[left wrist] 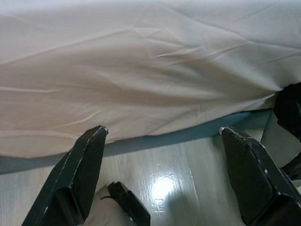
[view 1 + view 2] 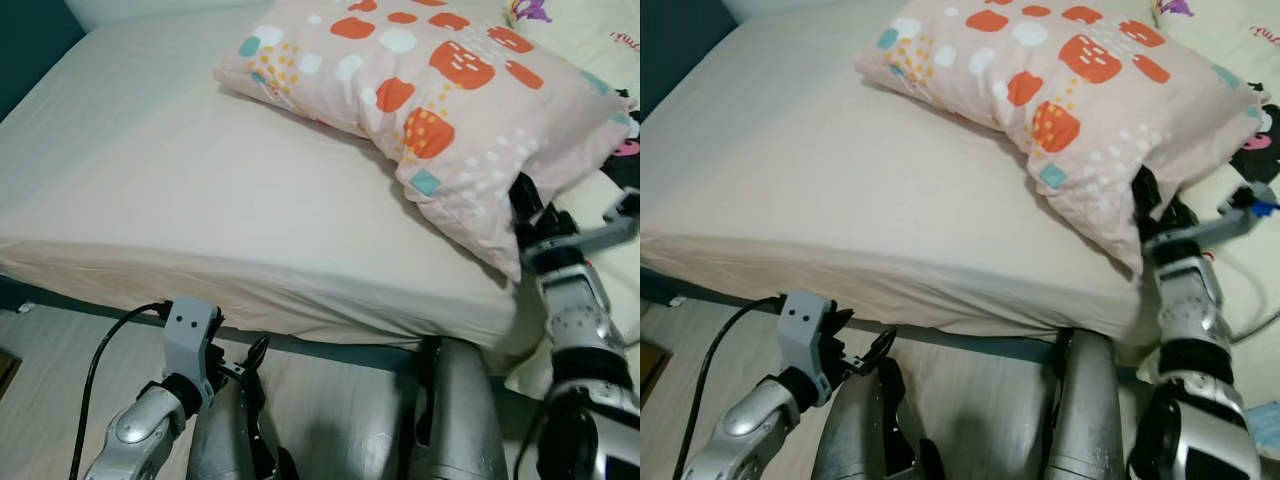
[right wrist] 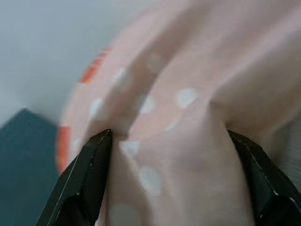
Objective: Clean up the room
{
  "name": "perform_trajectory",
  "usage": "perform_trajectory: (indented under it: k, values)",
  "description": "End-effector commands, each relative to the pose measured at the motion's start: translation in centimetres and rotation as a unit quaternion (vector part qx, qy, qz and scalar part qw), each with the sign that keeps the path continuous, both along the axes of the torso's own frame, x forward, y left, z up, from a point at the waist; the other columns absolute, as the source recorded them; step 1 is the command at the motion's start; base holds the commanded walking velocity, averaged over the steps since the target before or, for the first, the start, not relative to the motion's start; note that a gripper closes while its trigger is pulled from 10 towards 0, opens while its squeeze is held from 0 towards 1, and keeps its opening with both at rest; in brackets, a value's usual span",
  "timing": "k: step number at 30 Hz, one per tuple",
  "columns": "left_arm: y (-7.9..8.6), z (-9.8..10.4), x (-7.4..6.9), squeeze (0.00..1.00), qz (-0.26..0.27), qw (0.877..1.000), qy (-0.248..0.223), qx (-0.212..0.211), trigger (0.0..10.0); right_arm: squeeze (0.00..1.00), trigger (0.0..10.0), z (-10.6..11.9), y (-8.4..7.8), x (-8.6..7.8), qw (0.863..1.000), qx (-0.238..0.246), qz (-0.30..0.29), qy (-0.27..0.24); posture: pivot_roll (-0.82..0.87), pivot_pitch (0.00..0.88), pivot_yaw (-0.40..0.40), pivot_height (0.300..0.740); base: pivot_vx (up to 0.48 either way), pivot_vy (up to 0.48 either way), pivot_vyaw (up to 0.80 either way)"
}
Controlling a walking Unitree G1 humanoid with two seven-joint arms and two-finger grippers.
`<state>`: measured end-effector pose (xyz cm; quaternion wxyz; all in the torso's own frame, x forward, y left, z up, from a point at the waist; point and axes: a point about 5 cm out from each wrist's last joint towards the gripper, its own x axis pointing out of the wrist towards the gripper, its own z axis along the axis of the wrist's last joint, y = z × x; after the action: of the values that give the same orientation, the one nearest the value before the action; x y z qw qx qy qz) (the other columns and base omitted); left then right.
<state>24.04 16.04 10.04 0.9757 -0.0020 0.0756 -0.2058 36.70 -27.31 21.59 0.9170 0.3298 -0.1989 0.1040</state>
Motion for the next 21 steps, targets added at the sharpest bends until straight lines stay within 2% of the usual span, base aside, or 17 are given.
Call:
perform_trajectory:
  k: [1,2,4,8,9,11,13,20,21]
  values:
    - [0.7,-0.6,-0.6,0.00,0.014,1.000,0.016,0.003,10.0,0.00,10.0,-0.3,1.4,0.6,0.999,0.008,0.034,0.000,0.10,0.377,0.141,0.461,0.000,0.000,0.00]
    - [0.7,-0.6,-0.6,0.00,0.014,1.000,0.016,0.003,10.0,0.00,10.0,-0.3,1.4,0.6,0.999,0.008,0.034,0.000,0.10,0.377,0.141,0.461,0.000,0.000,0.00]
    - [0.6,-0.5,-0.8,0.00,0.015,1.000,0.015,0.004,10.0,0.00,10.0,1.5,2.0,1.2,0.998,0.019,0.048,-0.030,0.11,0.374,0.131,0.461,0.000,0.000,0.00]
    - [0.5,-0.4,-0.9,0.00,0.016,1.000,0.016,0.004,10.0,0.00,10.0,2.2,2.1,1.6,0.998,0.019,0.047,-0.033,0.11,0.375,0.129,0.461,0.000,0.000,0.00]
    - [0.5,-0.4,-1.1,0.00,0.015,1.000,0.018,0.004,10.0,0.00,10.0,2.5,2.3,2.0,0.999,0.013,0.035,-0.017,0.11,0.380,0.127,0.461,0.000,0.000,0.00]
    - [0.5,-0.4,-1.1,0.00,0.015,1.000,0.018,0.004,10.0,0.00,10.0,2.5,2.3,2.0,0.999,0.013,0.035,-0.017,0.11,0.380,0.127,0.461,0.000,0.000,0.00]
    - [0.4,-0.5,-1.5,0.00,0.014,1.000,0.023,0.004,10.0,0.00,10.0,2.4,2.6,2.9,0.999,-0.002,-0.004,0.042,0.11,0.393,0.128,0.461,0.000,0.000,0.00]
    - [0.3,-0.5,-1.9,0.00,0.012,1.000,0.028,0.005,10.0,0.00,10.0,3.2,3.6,3.7,0.999,-0.010,-0.009,0.052,0.12,0.403,0.131,0.461,0.000,0.000,0.00]
    - [0.3,-0.5,-2.0,0.00,0.012,0.999,0.029,0.006,10.0,0.00,0.0,3.4,3.9,3.8,0.998,-0.014,-0.011,0.057,0.12,0.409,0.131,0.461,0.000,0.000,0.00]
